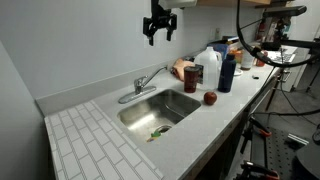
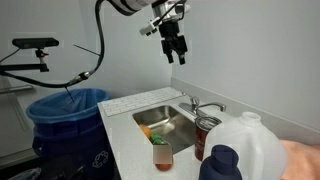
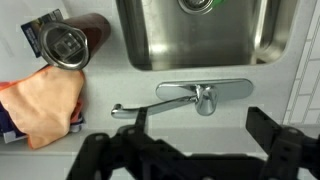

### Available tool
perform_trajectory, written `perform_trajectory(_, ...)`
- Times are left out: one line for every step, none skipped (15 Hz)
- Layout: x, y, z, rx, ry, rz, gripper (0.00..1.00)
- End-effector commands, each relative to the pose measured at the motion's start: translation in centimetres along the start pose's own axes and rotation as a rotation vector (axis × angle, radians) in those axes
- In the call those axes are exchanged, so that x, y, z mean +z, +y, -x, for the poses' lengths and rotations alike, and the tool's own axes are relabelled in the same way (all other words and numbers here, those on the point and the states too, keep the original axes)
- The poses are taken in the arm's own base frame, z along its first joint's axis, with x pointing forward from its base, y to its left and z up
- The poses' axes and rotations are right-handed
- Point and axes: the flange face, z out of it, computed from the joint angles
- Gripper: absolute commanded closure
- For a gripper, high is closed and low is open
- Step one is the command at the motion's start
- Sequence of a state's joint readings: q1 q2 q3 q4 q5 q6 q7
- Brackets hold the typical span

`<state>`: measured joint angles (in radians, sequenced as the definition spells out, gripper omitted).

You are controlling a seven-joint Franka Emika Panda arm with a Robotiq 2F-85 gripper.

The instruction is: Center the faucet

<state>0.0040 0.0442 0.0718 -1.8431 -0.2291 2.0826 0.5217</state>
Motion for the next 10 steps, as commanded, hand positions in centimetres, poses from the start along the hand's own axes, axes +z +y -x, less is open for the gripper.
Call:
perform_trajectory(0.9, -0.3, -2.9, 0.02, 0.102, 0.019, 0.0)
perform_trajectory(1.1, 0.1, -1.4, 0.002, 0.048, 0.005, 0.0)
perform_trajectory(1.4, 0.1, -1.9, 0.004, 0.065, 0.009, 0.0)
perform_trajectory(1.6, 0.1, -2.2, 0.005, 0.072, 0.011, 0.0)
perform_trajectory(1.6, 0.1, -2.3, 0.006, 0.074, 0.011, 0.0)
perform_trajectory(1.5, 0.0, -2.3, 0.006, 0.076, 0.01, 0.0)
perform_trajectory(1.4, 0.0, -2.3, 0.005, 0.078, 0.009, 0.0)
perform_trajectory(1.3, 0.0, -2.4, 0.006, 0.08, 0.008, 0.0)
perform_trajectory(1.7, 0.1, -3.2, 0.021, 0.093, 0.025, 0.0)
perform_trajectory(2.3, 0.6, -3.8, 0.028, 0.082, 0.036, 0.0)
